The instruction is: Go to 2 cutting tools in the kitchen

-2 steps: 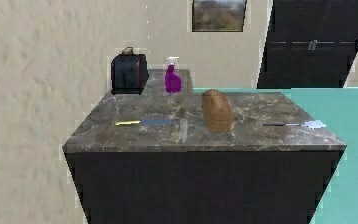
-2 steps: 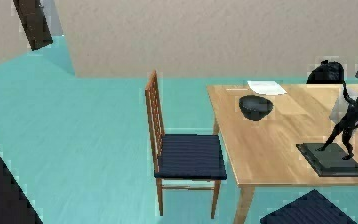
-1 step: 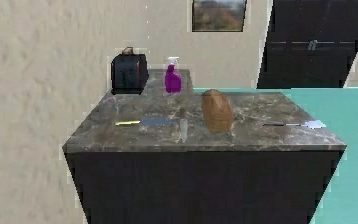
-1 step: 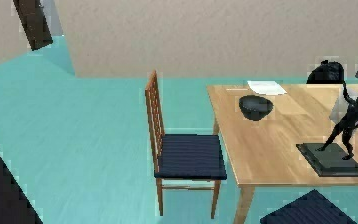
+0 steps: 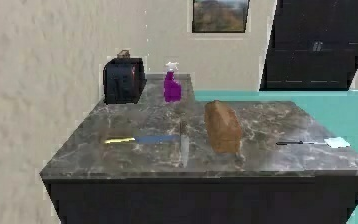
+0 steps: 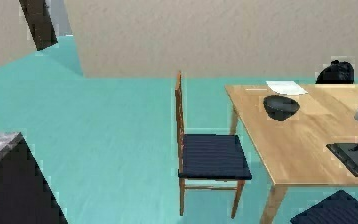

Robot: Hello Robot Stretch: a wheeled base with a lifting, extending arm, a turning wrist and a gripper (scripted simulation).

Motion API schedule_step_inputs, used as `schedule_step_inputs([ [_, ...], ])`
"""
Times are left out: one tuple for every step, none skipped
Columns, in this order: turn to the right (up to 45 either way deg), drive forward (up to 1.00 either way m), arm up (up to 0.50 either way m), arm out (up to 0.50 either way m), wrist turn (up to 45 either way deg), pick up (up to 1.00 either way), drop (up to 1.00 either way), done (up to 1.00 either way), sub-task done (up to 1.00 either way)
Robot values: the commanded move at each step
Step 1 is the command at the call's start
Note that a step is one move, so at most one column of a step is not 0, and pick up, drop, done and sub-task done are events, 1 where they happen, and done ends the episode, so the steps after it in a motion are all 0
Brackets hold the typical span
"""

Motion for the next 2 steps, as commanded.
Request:
schedule_step_inputs([
  [-12.0, 0.00, 0.00, 0.00, 0.0, 0.00, 0.00, 0.00, 0.00],
  [0.0, 0.00, 0.00, 0.00, 0.0, 0.00, 0.00, 1.00, 0.00],
])
